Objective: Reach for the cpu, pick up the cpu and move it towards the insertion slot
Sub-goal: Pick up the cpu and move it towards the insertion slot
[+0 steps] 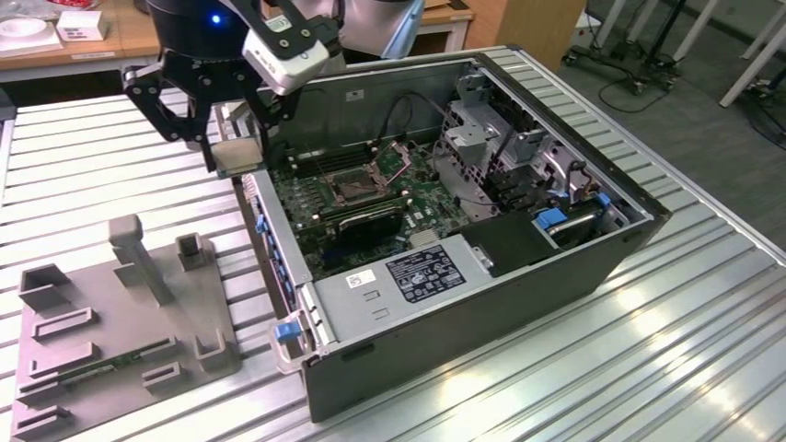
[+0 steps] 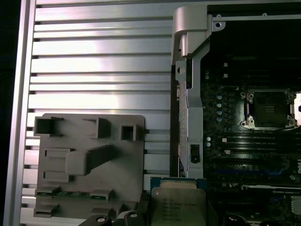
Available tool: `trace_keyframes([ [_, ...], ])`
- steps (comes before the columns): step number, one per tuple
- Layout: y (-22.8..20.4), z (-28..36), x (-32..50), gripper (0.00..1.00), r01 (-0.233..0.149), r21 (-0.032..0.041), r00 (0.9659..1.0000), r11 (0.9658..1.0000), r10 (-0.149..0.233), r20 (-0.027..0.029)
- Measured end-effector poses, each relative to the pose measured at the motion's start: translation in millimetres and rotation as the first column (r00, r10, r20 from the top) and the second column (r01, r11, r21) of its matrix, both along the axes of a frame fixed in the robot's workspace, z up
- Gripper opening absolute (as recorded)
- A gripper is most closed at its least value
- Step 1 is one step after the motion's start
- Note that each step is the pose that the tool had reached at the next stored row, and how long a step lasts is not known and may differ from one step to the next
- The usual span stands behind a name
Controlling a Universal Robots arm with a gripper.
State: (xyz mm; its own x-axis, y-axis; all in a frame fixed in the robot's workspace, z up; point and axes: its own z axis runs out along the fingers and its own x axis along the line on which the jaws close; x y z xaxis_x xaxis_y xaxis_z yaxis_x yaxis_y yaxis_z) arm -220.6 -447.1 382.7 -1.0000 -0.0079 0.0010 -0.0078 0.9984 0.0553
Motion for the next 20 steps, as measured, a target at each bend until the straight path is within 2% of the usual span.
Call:
trace_keyframes([
  [20,0.0,0.0,10.3,0.55,0.000,0.0000,1.0000,1.0000,0.000,0.0000],
])
